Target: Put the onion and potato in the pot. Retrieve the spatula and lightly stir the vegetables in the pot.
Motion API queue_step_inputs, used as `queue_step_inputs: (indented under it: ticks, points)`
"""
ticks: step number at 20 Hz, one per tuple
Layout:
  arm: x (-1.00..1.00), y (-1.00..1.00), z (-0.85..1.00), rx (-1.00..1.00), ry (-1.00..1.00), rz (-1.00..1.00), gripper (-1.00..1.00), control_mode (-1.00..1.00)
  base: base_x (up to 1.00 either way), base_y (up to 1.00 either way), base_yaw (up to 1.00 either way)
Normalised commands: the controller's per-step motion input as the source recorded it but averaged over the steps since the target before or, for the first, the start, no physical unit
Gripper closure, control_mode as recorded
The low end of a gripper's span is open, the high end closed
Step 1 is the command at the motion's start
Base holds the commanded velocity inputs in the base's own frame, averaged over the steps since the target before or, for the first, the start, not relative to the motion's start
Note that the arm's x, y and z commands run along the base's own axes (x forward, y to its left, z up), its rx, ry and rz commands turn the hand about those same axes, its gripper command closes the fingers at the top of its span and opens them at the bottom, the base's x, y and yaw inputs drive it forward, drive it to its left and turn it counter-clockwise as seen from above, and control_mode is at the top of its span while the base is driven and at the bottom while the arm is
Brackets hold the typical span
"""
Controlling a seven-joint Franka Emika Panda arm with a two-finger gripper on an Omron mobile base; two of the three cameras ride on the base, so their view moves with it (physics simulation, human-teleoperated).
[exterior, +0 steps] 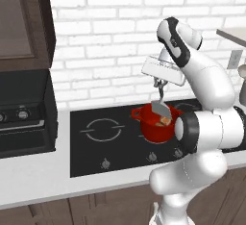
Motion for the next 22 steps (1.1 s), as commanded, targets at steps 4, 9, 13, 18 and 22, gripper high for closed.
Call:
queue_step_inputs:
  ticks: [4,9,13,18,22]
  points:
    - [0.43,0.01,-0.08,0.03,-0.05,0.00,1.00,-1.00,0.00,0.00,0.00]
    - [0.28,0.00,0.00,0.11,-0.03,-0.16,1.00,-1.00,0.00,0.00,0.00]
    - [0.18,0.00,0.00,0.13,0.00,-0.16,1.00,-1.00,0.00,0.00,0.00]
    - [0.00,-0.06,-0.18,0.02,-0.01,-0.06,1.00,-1.00,0.00,0.00,0.00]
    - [0.02,-0.17,-0.27,0.00,-0.04,0.00,1.00,-1.00,0.00,0.00,0.00]
